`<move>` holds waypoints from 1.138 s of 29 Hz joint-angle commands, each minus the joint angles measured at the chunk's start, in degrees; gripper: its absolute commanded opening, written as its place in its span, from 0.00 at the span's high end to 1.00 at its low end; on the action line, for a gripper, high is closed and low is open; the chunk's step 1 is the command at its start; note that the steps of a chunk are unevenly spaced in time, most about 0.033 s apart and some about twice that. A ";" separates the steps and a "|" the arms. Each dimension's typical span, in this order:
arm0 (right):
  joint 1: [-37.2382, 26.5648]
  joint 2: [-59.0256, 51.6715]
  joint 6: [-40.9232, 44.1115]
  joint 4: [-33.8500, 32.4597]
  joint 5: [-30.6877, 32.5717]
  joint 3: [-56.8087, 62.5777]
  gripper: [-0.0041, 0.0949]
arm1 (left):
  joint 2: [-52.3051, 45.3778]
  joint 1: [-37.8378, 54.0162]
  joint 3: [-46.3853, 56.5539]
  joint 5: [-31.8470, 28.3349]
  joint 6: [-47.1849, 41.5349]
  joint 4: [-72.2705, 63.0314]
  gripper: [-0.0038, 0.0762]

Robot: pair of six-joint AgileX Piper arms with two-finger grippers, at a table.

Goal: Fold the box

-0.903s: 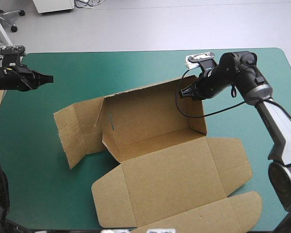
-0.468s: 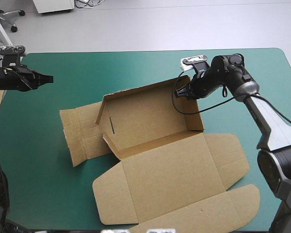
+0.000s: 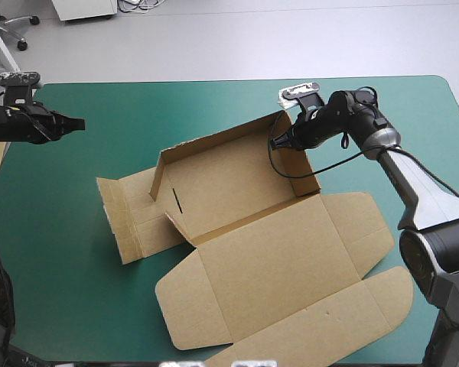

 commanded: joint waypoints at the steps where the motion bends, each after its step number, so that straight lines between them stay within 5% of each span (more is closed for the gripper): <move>1: -0.17 -2.85 -1.06 1.54 -3.23 -1.95 0.73 | -2.37 0.27 -1.60 -1.96 -0.08 -2.56 0.97; 8: -0.17 -2.85 -1.35 1.67 -4.58 -1.95 0.56 | -2.37 0.27 -1.60 -1.64 -0.08 -2.75 0.97; 16: -0.17 -3.81 -0.98 1.05 -0.61 -8.53 0.56 | -2.37 0.27 -1.60 -1.52 -0.08 -2.75 0.97; 25: -0.17 -9.07 2.05 0.90 18.86 -14.43 0.56 | -2.37 0.27 -1.60 -1.92 0.16 -2.75 0.97; 33: -0.17 -9.73 5.13 -1.00 19.59 -14.34 0.56 | -2.37 0.27 -1.60 -2.02 0.16 -2.75 0.97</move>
